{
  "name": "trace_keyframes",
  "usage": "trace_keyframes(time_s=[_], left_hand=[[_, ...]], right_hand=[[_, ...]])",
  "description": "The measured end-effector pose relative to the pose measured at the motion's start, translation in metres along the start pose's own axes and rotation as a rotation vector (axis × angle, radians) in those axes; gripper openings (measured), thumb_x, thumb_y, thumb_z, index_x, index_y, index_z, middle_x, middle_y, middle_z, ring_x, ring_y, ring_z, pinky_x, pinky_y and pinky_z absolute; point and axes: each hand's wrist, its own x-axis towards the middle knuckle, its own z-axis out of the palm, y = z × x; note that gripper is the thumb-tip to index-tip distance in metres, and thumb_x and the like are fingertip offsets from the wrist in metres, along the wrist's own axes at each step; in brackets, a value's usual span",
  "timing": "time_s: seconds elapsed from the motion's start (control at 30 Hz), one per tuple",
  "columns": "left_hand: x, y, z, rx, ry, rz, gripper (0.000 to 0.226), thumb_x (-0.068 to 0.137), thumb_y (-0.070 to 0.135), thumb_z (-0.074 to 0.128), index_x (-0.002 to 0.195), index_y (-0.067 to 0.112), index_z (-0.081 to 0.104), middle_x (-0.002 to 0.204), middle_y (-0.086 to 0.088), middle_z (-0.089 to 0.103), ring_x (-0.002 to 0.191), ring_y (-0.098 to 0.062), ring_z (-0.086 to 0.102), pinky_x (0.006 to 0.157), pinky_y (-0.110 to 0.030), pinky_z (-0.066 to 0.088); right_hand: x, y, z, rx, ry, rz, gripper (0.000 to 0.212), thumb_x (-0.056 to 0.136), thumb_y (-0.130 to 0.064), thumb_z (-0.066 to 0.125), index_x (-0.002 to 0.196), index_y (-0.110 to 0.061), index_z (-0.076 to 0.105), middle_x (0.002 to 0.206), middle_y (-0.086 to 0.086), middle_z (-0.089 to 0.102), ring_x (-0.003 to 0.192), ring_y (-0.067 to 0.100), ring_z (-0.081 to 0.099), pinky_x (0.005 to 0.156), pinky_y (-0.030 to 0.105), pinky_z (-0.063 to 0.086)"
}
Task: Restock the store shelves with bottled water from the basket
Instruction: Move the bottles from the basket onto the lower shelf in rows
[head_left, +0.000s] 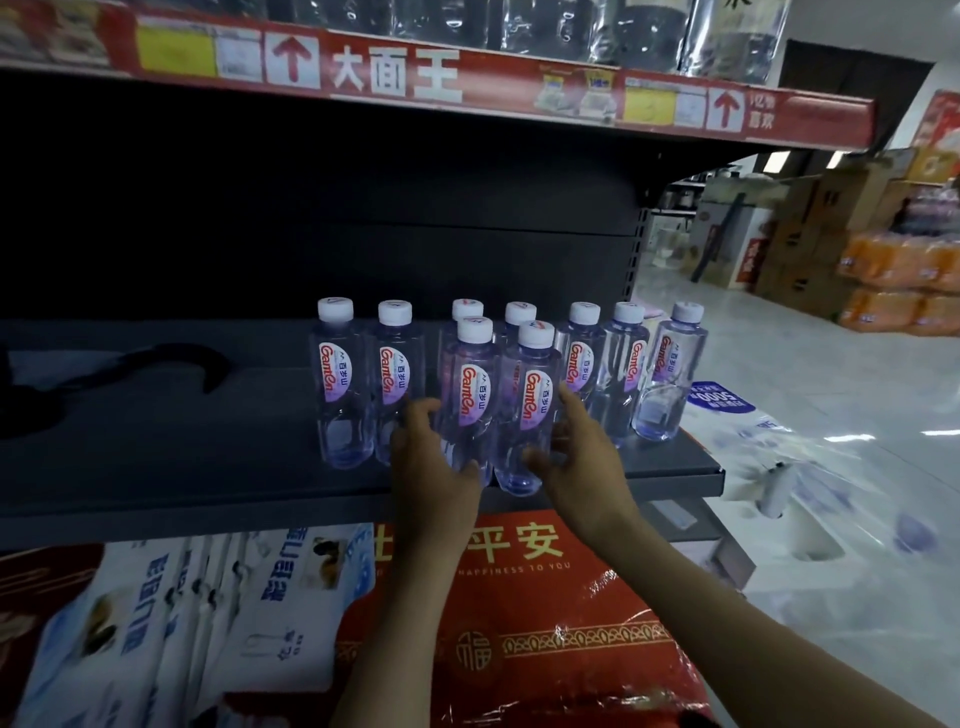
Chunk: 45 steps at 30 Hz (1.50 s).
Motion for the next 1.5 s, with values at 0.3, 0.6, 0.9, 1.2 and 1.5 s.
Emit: trace_keyframes(time_s=[0.3, 0.6, 0.9, 1.2, 1.5], left_hand=[[0.000, -0.009, 0.007, 0.058, 0.060, -0.020, 0.046, 0.083, 0.012, 0.074, 0.121, 0.022, 0.049, 0.124, -0.003, 0.057, 0.113, -0.019, 0.058, 0.079, -0.025, 0.051], [0.005, -0.008, 0.019, 0.118, 0.108, -0.024, 0.050, 0.085, 0.011, 0.071, 0.130, 0.019, 0.051, 0.131, -0.002, 0.056, 0.120, -0.017, 0.056, 0.079, -0.016, 0.046], [0.003, -0.002, 0.024, 0.296, 0.076, 0.022, 0.057, 0.093, 0.011, 0.060, 0.144, 0.016, 0.037, 0.142, -0.007, 0.044, 0.125, -0.021, 0.050, 0.084, -0.020, 0.040], [-0.083, 0.015, 0.023, 0.731, -0.231, 0.259, 0.071, 0.095, 0.027, 0.052, 0.154, 0.015, 0.016, 0.155, -0.015, 0.025, 0.143, -0.033, 0.023, 0.114, -0.047, 0.032], [-0.220, 0.020, 0.081, 0.917, -0.760, 0.530, 0.071, 0.095, 0.040, 0.051, 0.154, 0.016, 0.021, 0.157, -0.016, 0.026, 0.147, -0.035, 0.018, 0.120, -0.046, 0.018]], right_hand=[[-0.003, 0.004, 0.018, -0.013, 0.117, 0.064, 0.048, 0.089, -0.016, 0.070, 0.130, -0.016, 0.045, 0.128, 0.002, 0.060, 0.119, 0.016, 0.056, 0.092, 0.026, 0.047], [0.012, 0.012, 0.030, -0.028, 0.159, 0.094, 0.042, 0.092, -0.015, 0.068, 0.129, -0.010, 0.049, 0.129, 0.004, 0.061, 0.105, 0.002, 0.049, 0.074, 0.003, 0.035], [0.002, 0.008, 0.025, -0.087, 0.108, 0.132, 0.050, 0.097, -0.019, 0.060, 0.142, -0.016, 0.040, 0.130, 0.008, 0.062, 0.116, 0.025, 0.060, 0.091, 0.037, 0.052], [-0.086, 0.032, -0.054, -0.552, -0.008, 0.038, 0.048, 0.097, -0.027, 0.050, 0.143, -0.014, 0.042, 0.143, 0.011, 0.046, 0.130, 0.032, 0.046, 0.100, 0.043, 0.043], [-0.221, 0.101, -0.144, -0.758, -0.078, 0.256, 0.050, 0.100, -0.035, 0.044, 0.145, -0.011, 0.038, 0.152, 0.017, 0.036, 0.142, 0.034, 0.029, 0.107, 0.048, 0.039]])
